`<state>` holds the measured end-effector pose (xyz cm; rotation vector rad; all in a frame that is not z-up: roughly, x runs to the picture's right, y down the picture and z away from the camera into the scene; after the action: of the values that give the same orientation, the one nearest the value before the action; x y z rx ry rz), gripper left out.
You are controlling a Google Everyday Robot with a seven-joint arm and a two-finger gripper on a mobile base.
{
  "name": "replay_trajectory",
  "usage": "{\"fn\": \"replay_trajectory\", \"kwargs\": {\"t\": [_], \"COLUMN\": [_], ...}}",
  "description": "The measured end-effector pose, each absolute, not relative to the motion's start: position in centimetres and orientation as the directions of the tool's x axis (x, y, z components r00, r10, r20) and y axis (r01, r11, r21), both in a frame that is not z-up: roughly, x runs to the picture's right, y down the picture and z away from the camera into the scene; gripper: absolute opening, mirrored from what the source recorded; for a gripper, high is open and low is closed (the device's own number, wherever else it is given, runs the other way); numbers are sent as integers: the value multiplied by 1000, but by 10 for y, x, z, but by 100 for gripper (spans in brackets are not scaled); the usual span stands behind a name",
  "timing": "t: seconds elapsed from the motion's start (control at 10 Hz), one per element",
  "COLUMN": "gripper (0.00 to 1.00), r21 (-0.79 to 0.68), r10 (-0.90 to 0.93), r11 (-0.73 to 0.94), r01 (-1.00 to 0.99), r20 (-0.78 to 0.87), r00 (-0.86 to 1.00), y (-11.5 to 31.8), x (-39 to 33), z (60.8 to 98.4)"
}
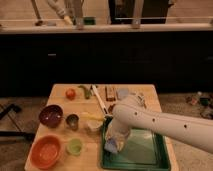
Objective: Place sponge in plastic cup
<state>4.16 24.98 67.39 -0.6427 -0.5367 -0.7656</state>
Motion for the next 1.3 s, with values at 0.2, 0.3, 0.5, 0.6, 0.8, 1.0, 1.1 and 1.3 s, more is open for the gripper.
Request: {"fn": "replay_trajectory", "kwargs": {"t": [0.2, 0.3, 0.5, 0.6, 0.8, 1.0, 1.1, 1.3], "gripper": [0, 0, 0, 0, 0, 0, 0, 0], "r21": [-289, -252, -186, -149, -88, -21, -3, 39], "r10": [-481, -502, -530, -543, -562, -582, -586, -593], "r11": [533, 512, 478, 456, 418, 373, 359, 317], "r01": [795, 821, 859, 878, 904, 927, 933, 948], "r20": [670, 688, 718, 734, 757, 774, 777, 788], "r00": [566, 524, 450, 407, 333, 251, 228, 166], "y": [249, 247, 245, 244, 245, 244, 243, 242], "x": [38, 25, -1, -17, -45, -75, -83, -112], "z": [669, 666, 659, 656, 652, 647, 647, 647]}}
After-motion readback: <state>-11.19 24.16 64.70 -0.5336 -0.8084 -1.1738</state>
